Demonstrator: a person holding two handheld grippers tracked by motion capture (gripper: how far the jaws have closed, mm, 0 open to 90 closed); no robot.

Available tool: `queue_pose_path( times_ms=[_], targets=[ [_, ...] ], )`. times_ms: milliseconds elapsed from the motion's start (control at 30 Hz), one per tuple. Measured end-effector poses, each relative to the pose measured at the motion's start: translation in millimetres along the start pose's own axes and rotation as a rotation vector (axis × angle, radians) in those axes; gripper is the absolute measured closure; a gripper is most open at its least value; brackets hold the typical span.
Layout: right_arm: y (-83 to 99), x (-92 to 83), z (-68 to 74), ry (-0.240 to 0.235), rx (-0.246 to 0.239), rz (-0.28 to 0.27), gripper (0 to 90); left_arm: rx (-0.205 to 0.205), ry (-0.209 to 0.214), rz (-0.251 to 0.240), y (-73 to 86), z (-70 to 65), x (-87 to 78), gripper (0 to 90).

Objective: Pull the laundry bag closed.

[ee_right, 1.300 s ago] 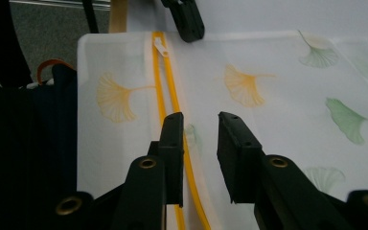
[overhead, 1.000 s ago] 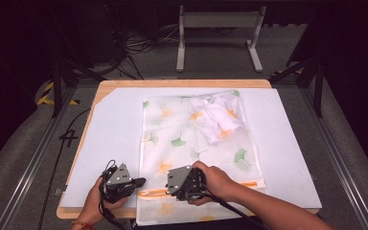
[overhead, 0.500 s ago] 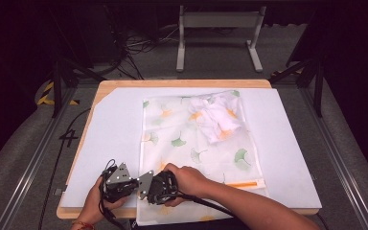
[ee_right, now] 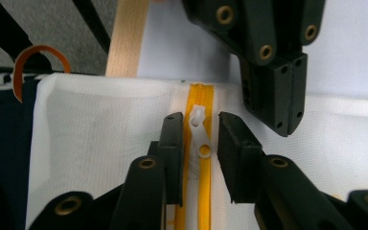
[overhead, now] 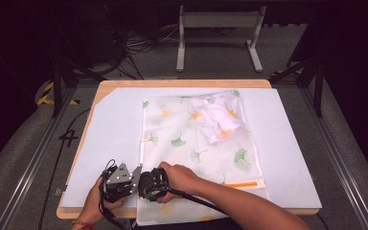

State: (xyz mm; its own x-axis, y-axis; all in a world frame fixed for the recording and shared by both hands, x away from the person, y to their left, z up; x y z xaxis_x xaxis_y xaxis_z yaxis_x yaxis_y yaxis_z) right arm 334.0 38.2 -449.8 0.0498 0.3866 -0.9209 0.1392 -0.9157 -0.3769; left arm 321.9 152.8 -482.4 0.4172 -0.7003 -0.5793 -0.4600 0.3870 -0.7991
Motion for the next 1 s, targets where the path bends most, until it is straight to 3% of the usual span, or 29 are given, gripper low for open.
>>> queue_pose_path(
  times_ms=[100, 167, 200, 233, 267, 667, 700, 733, 900, 967, 1000],
  targets=[
    [-0.2, -0.4, 0.5, -0.003, 0.011, 0.009, 73.6, 0.012, 0.0, 0.007, 0.1, 1.0, -0.5, 90.0],
    [-1.4, 0.1, 1.4, 0.002, -0.002, 0.013, 77.2, 0.053, 0.001, 0.037, 0.5, 4.7, -2.9, 90.0],
    [-2.1, 0.4, 1.2, 0.01, -0.004, 0.015, 79.8, 0.016, 0.0, 0.011, 0.2, 2.5, -1.2, 90.0],
    [-2.7, 0.6, -0.1, 0.007, -0.018, 0.013, 82.9, 0.017, 0.0, 0.01, 0.1, 2.7, -1.2, 90.0],
    [-2.5, 0.8, 0.4, -0.003, -0.01, 0.023, 82.9, 0.122, 0.004, 0.083, 0.5, 9.6, -6.1, 90.0],
    [-2.0, 0.0, 5.4, 0.019, -0.002, 0.026, 84.1, 0.119, 0.015, 0.085, 0.5, 9.6, -6.2, 90.0],
    [-1.5, -0.6, 7.3, 0.025, 0.022, 0.034, 84.1, 0.112, 0.017, 0.08, 0.6, 9.3, -5.9, 90.0],
    [-2.0, 0.1, 5.9, 0.026, -0.016, 0.022, 84.2, 0.11, 0.021, 0.081, 0.7, 9.3, -6.1, 90.0],
    [-0.7, -0.8, 7.7, 0.037, -0.001, 0.025, 84.3, 0.098, 0.029, 0.079, 0.8, 9.5, -5.6, 90.0],
    [-0.1, -1.8, 8.9, 0.039, 0.006, 0.032, 84.3, 0.086, 0.027, 0.067, 0.8, 8.1, -4.7, 90.0],
    [0.3, -2.2, 9.0, 0.04, 0.008, 0.033, 84.3, 0.037, 0.028, 0.031, 0.5, 4.5, -2.2, 90.0]
  ],
)
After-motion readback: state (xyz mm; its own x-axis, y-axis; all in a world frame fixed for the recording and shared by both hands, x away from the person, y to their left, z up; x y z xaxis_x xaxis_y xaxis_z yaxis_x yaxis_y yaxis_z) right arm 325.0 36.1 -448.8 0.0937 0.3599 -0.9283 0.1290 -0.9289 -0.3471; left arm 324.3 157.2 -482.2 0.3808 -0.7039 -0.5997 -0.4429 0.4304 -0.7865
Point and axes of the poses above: each handheld gripper's, and its own axes: x roughly forward along the jaws, y roughly out of its underside, z roughly to its left, the point moved 3 cm from there along x, roughly forward along the jaws, and after that the axes turned 1 degree about z, right-handed, at the moved point
